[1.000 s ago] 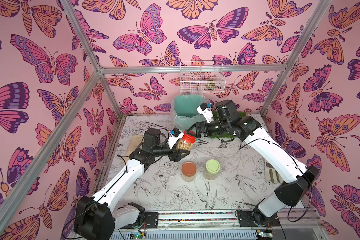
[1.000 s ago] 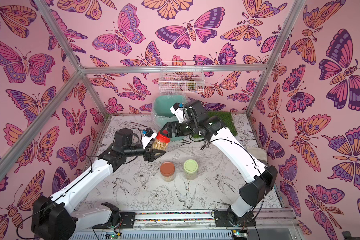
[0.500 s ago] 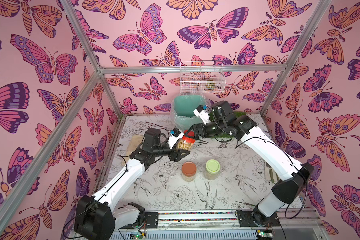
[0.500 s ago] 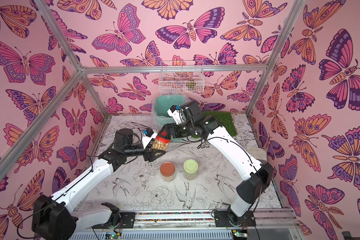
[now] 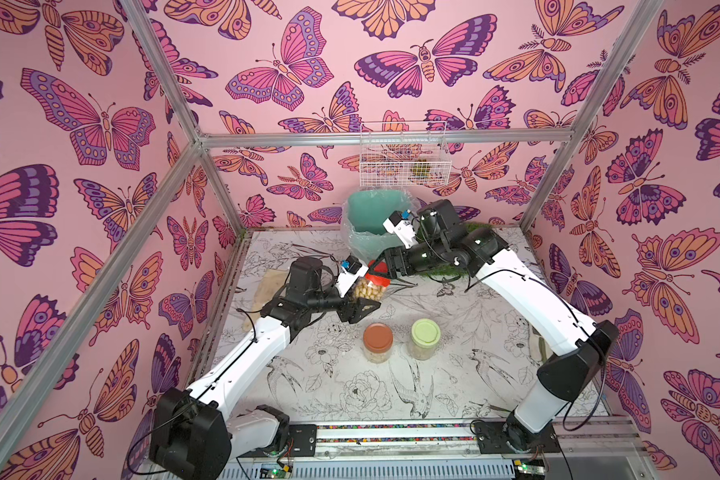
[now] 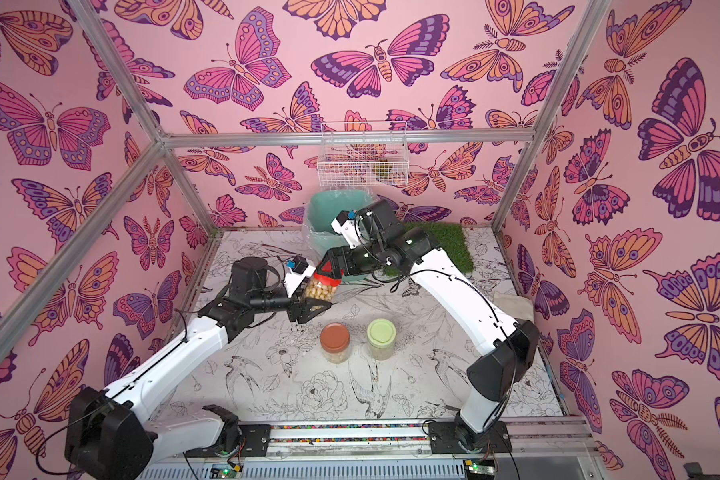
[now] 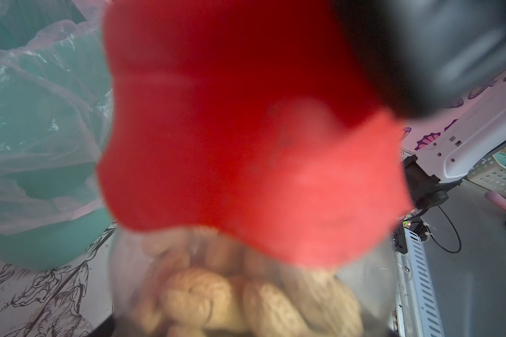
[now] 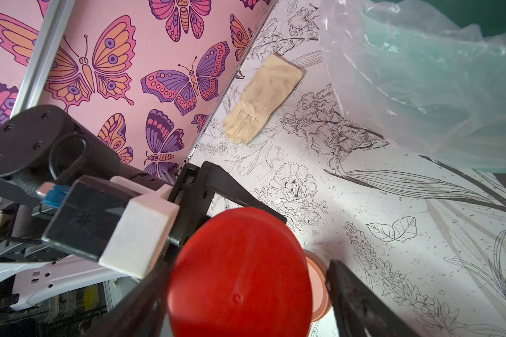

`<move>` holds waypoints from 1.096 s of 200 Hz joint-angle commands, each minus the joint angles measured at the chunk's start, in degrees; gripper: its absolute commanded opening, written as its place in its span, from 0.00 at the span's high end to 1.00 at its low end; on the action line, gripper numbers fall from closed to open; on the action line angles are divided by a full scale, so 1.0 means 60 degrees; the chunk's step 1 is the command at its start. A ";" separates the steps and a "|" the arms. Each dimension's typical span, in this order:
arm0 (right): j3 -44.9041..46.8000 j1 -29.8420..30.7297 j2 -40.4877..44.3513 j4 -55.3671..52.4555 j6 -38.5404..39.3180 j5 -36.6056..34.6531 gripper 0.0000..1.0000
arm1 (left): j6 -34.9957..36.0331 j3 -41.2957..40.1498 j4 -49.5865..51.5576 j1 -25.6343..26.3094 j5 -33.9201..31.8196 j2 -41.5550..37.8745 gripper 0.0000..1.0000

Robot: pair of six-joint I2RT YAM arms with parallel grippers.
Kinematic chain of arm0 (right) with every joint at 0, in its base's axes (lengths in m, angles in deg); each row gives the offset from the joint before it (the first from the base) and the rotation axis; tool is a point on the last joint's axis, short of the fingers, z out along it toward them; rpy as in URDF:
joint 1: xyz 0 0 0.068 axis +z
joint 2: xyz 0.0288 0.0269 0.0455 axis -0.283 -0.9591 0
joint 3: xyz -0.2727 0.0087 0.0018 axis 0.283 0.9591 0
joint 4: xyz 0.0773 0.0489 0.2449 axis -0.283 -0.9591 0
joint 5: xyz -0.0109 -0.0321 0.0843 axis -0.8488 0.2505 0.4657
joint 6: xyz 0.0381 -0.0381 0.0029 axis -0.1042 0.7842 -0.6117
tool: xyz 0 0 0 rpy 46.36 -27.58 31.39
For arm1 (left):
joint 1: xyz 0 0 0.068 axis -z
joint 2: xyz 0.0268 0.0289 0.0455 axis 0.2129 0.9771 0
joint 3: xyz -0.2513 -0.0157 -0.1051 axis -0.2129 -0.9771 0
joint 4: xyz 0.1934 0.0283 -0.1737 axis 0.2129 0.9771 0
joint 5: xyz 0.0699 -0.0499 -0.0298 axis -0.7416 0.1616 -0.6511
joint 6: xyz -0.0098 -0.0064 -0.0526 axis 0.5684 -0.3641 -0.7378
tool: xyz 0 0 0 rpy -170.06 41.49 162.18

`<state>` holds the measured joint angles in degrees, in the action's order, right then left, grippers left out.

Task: Empty moldy peanuts from jars
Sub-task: Unscrew the lid from the jar.

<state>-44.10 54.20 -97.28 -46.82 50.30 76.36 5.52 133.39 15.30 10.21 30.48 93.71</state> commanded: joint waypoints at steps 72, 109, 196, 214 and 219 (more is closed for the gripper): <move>-0.0403 0.0080 -0.0049 -0.0480 0.0743 0.0234 0.42 | -0.0077 0.0015 -0.0205 -0.0044 0.0213 0.0010 1.00; -0.0494 -0.0340 -0.0044 -0.0567 0.1704 0.1061 0.62 | -0.0165 -0.0002 -0.0206 -0.0046 0.0450 -0.0028 1.00; 0.0001 -0.0710 0.0496 -0.0408 0.6225 0.2514 0.85 | -0.0151 -0.0047 -0.0035 -0.0044 0.0685 -0.0061 1.00; 0.0286 -0.0771 0.0674 -0.0214 0.6890 0.2813 0.85 | -0.0136 -0.0036 -0.0003 -0.0044 0.0729 -0.0055 1.00; 0.0330 -0.0771 0.0691 -0.0212 0.7042 0.2849 0.85 | -0.0136 -0.0029 -0.0014 -0.0044 0.0742 -0.0047 1.00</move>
<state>-43.44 50.20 -96.14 -48.38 83.13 89.75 5.52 133.39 14.67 10.27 34.46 93.77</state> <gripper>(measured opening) 0.671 0.738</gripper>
